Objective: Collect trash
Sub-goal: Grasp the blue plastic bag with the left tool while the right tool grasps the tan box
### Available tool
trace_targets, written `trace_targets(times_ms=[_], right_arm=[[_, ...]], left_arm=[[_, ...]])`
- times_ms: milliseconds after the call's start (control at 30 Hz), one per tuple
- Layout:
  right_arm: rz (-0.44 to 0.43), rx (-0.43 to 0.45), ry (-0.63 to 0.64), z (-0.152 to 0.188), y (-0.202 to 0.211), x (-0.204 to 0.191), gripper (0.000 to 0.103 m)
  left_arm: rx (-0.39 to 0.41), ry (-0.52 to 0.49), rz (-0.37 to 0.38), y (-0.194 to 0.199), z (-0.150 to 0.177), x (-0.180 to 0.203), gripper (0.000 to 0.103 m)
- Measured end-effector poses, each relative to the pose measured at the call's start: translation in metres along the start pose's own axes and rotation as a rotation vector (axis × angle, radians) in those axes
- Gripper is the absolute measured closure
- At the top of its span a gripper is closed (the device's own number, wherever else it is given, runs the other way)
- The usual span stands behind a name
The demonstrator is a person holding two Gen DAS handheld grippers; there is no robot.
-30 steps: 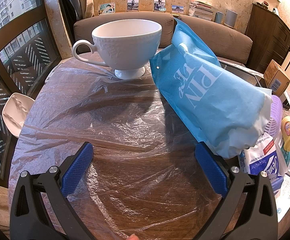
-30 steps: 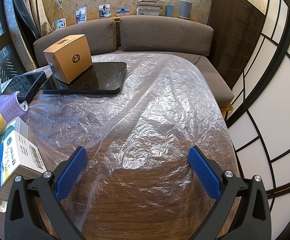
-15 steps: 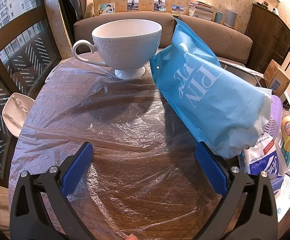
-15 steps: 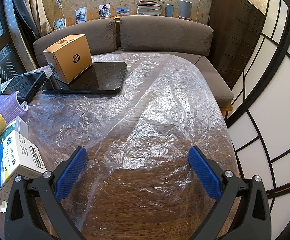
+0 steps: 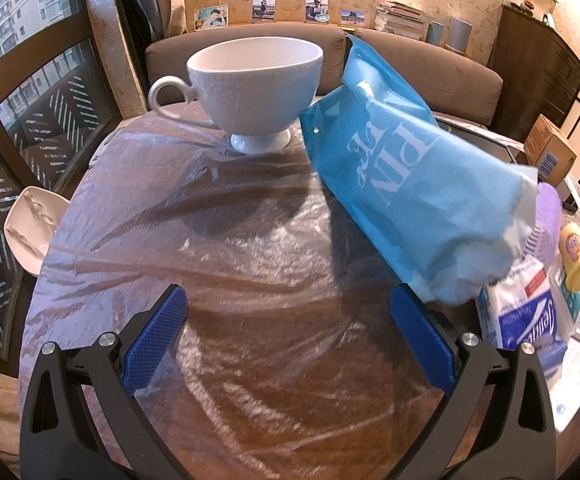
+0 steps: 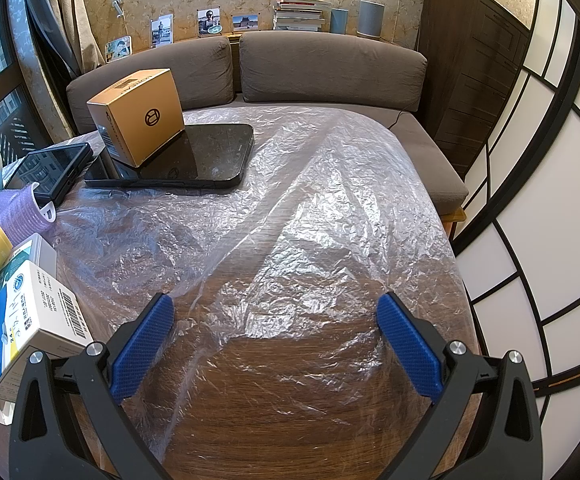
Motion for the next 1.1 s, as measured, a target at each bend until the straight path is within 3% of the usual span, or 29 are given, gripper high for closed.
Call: trace_targets(times_ms=[133, 300, 433, 533, 700, 900, 1100], right_arm=[[-0.022, -0.037, -0.048, 0.005, 0.013, -0.001, 0.004], [-0.107, 0.129, -0.050, -0.009, 0.069, -0.015, 0.004], [-0.144, 0.196, -0.008, -0.057, 0.087, -0.037, 0.004], [-0.127, 0.225, 0.039, -0.091, 0.080, -0.057, 0.004], [-0.136, 0.197, 0.062, -0.116, 0.050, -0.080, 0.004], [-0.137, 0.135, 0.118, -0.133, 0.015, -0.090, 0.004], [-0.137, 0.105, 0.172, -0.144, -0.004, -0.102, 0.004]], left_arm=[[0.023, 0.019, 0.032, 0.024, 0.012, -0.006, 0.001], [0.155, -0.010, 0.075, 0.072, -0.001, -0.010, 0.001], [0.169, 0.001, 0.214, 0.084, -0.031, 0.005, 0.001], [0.158, 0.031, 0.248, 0.071, -0.048, 0.018, 0.001], [0.134, 0.046, 0.249, 0.046, -0.061, 0.024, 0.001], [0.098, -0.083, 0.222, 0.023, -0.062, 0.037, 0.001], [0.056, -0.105, 0.290, 0.013, -0.065, 0.039, 0.001]])
Point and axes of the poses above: each gripper's, at about its wrist camera, not at the fingertips, and y roughly against the way its jaws point, x to its right, z to its underside, the point moved 2 cm from there along -y, roughly the way its jaws point, and after that the axes turned 12 degrees about -x, right-handed, at the moved point
